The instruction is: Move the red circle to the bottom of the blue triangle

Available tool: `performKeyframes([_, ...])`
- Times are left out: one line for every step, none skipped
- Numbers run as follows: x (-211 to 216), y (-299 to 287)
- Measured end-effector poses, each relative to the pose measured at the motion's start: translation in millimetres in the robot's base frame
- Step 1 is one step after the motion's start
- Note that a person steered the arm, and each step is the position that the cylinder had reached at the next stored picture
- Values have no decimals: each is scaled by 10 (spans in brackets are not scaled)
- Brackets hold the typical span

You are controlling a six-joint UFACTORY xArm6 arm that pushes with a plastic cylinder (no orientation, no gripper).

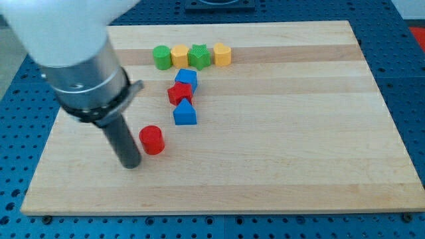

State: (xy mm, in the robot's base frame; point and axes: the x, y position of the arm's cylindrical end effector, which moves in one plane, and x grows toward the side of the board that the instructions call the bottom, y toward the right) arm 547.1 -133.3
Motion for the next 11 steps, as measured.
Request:
performKeyframes([-2, 345])
performKeyframes([5, 230])
performKeyframes([-11, -211])
performKeyframes([-118, -275])
performKeyframes([-158, 36])
performKeyframes([-158, 407])
performKeyframes([-136, 418])
performKeyframes([-43, 399])
performKeyframes([-96, 399])
performKeyframes([-238, 433])
performKeyframes([-281, 498])
